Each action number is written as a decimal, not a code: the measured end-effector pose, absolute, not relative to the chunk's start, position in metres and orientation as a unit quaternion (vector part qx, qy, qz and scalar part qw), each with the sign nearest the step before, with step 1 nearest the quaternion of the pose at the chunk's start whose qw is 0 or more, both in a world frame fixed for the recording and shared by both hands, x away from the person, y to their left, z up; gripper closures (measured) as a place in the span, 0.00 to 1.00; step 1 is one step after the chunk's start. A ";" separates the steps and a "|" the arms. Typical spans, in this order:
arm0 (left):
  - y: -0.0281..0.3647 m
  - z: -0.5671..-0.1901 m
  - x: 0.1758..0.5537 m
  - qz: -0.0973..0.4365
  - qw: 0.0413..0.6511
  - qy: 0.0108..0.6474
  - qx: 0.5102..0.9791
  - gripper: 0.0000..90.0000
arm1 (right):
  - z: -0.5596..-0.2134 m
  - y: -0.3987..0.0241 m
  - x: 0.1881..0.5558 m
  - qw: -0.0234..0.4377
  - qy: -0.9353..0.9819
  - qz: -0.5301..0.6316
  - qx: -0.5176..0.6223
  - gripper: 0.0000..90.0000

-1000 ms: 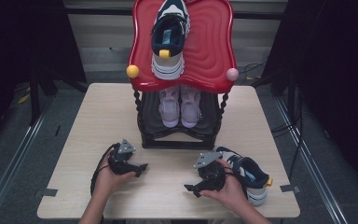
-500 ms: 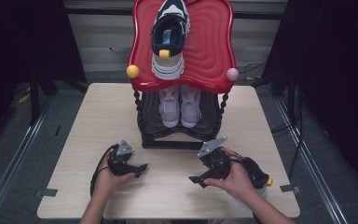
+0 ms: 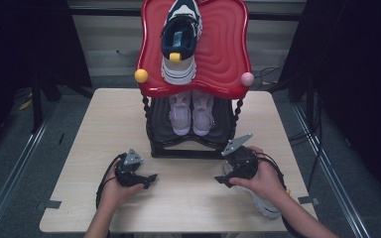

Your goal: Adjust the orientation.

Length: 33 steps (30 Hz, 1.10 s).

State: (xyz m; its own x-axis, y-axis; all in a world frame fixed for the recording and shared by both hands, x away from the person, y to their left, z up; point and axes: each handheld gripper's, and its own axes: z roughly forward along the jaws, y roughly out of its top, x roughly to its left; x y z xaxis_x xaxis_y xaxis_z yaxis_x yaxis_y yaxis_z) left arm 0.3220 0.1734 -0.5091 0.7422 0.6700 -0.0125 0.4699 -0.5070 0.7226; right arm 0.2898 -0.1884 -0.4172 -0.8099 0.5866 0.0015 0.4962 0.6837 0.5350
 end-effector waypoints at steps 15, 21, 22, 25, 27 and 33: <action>0.173 -0.509 0.322 0.131 0.369 0.333 0.858 0.14 | -0.416 -0.203 0.298 0.086 0.921 0.223 0.307 0.29; 0.173 -0.509 0.323 0.130 0.368 0.333 0.858 0.14 | -0.416 -0.209 0.299 0.094 0.926 0.199 0.307 0.33; 0.173 -0.509 0.323 0.130 0.368 0.333 0.858 0.14 | -0.416 -0.211 0.298 0.095 0.924 0.194 0.315 0.33; 0.173 -0.509 0.323 0.130 0.368 0.333 0.858 0.14 | -0.415 -0.218 0.298 0.107 0.922 0.193 0.317 0.33; 0.173 -0.509 0.323 0.130 0.368 0.333 0.858 0.14 | -0.415 -0.221 0.297 0.107 0.921 0.194 0.321 0.33; 0.173 -0.509 0.323 0.130 0.368 0.334 0.858 0.14 | -0.415 -0.238 0.291 0.105 0.911 0.190 0.350 0.30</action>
State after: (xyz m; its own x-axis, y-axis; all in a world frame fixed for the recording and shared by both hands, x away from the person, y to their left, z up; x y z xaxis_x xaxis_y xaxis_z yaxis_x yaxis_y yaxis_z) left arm 0.3226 0.1729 -0.5093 0.7431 0.6688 -0.0221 0.4770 -0.5062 0.7185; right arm 0.2912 -0.2380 -0.4150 -0.7337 0.6770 -0.0583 0.5972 0.6834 0.4199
